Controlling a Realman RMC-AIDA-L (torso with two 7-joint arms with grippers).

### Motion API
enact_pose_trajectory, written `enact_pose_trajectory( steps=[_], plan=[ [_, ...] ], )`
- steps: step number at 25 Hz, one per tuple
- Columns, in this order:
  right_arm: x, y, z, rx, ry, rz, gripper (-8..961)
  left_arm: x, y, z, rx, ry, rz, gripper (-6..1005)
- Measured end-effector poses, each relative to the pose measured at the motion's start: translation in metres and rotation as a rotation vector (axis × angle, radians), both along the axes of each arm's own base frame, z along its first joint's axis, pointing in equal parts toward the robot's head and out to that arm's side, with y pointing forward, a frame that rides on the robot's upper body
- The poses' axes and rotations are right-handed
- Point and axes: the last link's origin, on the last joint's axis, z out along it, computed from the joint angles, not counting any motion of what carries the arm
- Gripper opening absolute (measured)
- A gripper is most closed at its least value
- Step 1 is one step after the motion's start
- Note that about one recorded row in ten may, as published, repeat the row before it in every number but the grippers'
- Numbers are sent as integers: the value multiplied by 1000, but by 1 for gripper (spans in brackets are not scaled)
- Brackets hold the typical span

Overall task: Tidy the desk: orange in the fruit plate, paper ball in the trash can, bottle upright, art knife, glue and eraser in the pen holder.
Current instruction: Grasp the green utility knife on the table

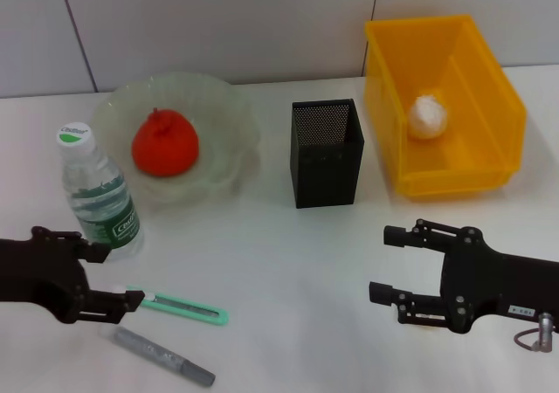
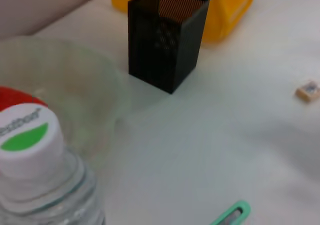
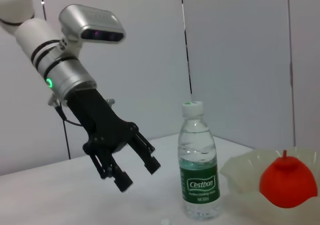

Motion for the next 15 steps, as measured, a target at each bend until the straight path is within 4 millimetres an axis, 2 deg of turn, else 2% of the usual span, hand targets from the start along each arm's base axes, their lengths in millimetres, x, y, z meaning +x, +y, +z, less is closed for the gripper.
enact_pose_trajectory(
  steps=[8, 15],
  plan=[
    [1, 0, -1, -3, 5, -5, 762, 22, 10, -12, -35, 113, -42, 802],
    [2, -1, -1, -8, 8, -13, 762, 35, 15, -30, -88, 315, -141, 802]
  ],
)
